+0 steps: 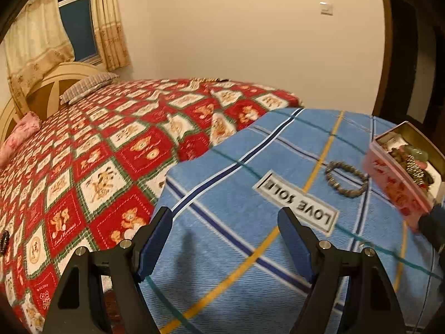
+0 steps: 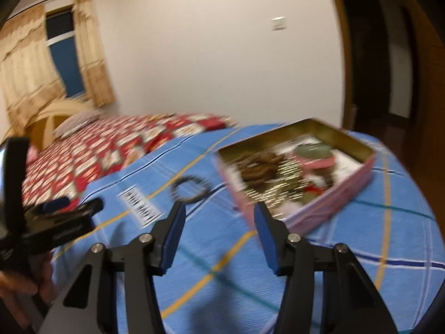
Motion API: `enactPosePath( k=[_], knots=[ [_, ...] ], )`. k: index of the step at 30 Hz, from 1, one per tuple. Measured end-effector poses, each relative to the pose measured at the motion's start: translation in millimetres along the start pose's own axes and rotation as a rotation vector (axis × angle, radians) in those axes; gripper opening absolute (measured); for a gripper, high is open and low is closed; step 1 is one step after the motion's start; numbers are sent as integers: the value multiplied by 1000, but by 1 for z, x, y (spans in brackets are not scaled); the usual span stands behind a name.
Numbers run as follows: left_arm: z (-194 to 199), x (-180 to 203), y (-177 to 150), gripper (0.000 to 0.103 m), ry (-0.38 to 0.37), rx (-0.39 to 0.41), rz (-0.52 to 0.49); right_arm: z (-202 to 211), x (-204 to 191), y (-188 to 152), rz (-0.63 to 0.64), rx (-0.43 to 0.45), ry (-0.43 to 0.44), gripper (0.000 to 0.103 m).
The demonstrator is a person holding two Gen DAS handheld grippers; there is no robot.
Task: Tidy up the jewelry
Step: 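Move both open tools back to the wooden bead bracelet and silver ring, then grasp the silver ring with the right tool while the left grasps the wooden bead bracelet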
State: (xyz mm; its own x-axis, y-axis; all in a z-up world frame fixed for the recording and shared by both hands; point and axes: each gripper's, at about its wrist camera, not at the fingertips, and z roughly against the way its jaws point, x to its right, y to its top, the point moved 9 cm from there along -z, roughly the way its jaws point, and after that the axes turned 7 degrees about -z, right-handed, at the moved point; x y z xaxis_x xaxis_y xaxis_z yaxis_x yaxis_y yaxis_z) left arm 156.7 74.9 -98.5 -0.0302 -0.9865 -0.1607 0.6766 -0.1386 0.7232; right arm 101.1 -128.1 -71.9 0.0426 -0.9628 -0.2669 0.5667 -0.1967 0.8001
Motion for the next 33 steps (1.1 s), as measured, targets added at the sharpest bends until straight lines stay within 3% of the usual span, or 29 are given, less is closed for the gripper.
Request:
enactPosePath(
  k=[2,6,11,18,20,21,28,33],
  knots=[
    [-4,-3,-1,78,-16,-16,16,-12,-16,-11,38,-76,38,55],
    [-8,-4,-3,78,-26,-33,24,-40,-33,-31,101,-220,33,55],
    [-13,-4,-5,78,-36,-55,35,-60,-41,-46,108,-328,57,47],
    [-14,-2,-6,78,-38,-63,33,-62,-51,-51,236,-328,-6,45],
    [-12,-2,-6,78,-39,-59,33,-61,-53,-52,255,-327,1,26],
    [-12,-2,-6,78,-40,-58,34,-62,-52,-51,259,-327,1,23],
    [-14,0,-6,78,-56,-64,38,-56,-49,-48,207,-323,75,22],
    [-15,12,-4,78,-118,-63,28,-31,-47,-25,140,-168,146,22]
  ],
)
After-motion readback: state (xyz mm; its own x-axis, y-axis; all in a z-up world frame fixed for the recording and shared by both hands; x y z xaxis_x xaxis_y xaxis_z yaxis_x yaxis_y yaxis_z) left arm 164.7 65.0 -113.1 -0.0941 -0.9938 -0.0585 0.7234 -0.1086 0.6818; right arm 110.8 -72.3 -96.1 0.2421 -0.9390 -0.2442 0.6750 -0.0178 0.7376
